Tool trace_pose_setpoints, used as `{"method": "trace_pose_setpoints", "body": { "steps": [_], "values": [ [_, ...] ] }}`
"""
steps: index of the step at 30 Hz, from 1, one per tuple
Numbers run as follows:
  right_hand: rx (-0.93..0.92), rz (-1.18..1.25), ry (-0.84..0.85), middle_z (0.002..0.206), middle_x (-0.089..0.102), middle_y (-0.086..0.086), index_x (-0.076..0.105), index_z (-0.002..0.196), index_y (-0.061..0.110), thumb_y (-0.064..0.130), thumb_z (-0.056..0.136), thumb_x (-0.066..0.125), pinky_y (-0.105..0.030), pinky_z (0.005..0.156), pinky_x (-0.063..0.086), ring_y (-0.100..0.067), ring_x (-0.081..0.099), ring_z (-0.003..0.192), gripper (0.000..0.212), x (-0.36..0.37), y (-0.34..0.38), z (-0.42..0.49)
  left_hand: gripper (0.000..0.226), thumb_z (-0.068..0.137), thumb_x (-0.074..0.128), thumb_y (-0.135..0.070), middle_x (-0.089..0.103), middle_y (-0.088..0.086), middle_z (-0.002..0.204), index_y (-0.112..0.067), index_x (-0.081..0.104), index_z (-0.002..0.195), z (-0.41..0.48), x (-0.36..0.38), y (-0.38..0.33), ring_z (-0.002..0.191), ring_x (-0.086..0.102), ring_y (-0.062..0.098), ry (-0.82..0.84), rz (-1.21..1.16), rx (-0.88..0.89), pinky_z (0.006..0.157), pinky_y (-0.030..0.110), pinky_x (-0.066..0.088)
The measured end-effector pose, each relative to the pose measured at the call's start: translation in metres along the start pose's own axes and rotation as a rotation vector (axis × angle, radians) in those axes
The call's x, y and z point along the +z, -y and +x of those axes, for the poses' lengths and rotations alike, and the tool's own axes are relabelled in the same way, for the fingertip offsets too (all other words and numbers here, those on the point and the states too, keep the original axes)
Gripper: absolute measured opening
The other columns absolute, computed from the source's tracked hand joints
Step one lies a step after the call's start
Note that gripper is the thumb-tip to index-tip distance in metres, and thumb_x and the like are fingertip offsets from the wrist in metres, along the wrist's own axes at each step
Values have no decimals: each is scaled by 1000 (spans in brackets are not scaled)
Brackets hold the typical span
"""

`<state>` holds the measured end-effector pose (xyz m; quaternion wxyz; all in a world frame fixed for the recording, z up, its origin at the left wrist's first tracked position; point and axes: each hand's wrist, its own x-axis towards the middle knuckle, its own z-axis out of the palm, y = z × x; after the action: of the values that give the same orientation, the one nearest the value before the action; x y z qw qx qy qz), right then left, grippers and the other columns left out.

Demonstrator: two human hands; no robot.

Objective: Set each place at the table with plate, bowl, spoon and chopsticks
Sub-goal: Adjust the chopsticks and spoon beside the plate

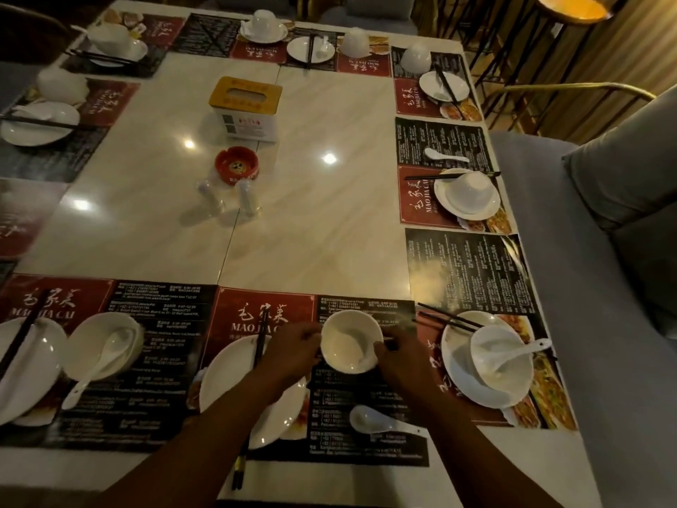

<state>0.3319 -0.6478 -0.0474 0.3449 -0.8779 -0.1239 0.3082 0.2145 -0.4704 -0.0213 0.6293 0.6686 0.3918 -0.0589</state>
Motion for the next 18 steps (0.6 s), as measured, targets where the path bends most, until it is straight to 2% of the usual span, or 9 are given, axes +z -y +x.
{"method": "trace_pose_setpoints", "body": {
  "steps": [3, 5, 7, 12, 18],
  "values": [
    [-14, 28, 12, 108, 63, 9, 63, 124, 22, 22, 95, 63, -19, 71, 45, -7, 61, 95, 29, -2, -8, -5, 26, 99, 51, -12, 71, -3, 103, -23, 71, 111, -6, 7, 4, 94, 69, 16, -43, -27, -27, 78, 32, 60],
    [-15, 56, 44, 115, 65, 6, 62, 126, 22, 23, 94, 64, -24, 77, 50, -10, 62, 100, 31, -4, -13, -10, 30, 98, 50, -7, 71, -1, 104, -27, 72, 103, -11, 11, 9, 96, 68, 18, -53, -73, -48, 75, 29, 58],
    [-8, 72, 60, 118, 66, 3, 61, 126, 21, 22, 94, 64, -28, 83, 51, -9, 61, 99, 32, -6, -16, -15, 35, 96, 51, -3, 71, 2, 108, -31, 72, 98, -16, 14, 13, 101, 68, 22, -56, -126, -70, 78, 32, 58],
    [-22, 49, 84, 109, 60, 8, 59, 127, 19, 20, 96, 62, -13, 65, 40, 3, 54, 82, 31, -7, -22, -19, 41, 91, 51, 0, 73, -2, 106, -34, 74, 95, -21, 20, 21, 101, 68, 21, -51, -137, -97, 89, 44, 59],
    [-25, 56, 92, 113, 64, 8, 59, 128, 24, 23, 97, 61, -16, 70, 42, 2, 56, 88, 32, -6, -24, -23, 39, 93, 53, 0, 73, -1, 109, -33, 73, 96, -23, 21, 28, 104, 68, 21, -40, -165, -109, 91, 45, 58]
  ]
}}
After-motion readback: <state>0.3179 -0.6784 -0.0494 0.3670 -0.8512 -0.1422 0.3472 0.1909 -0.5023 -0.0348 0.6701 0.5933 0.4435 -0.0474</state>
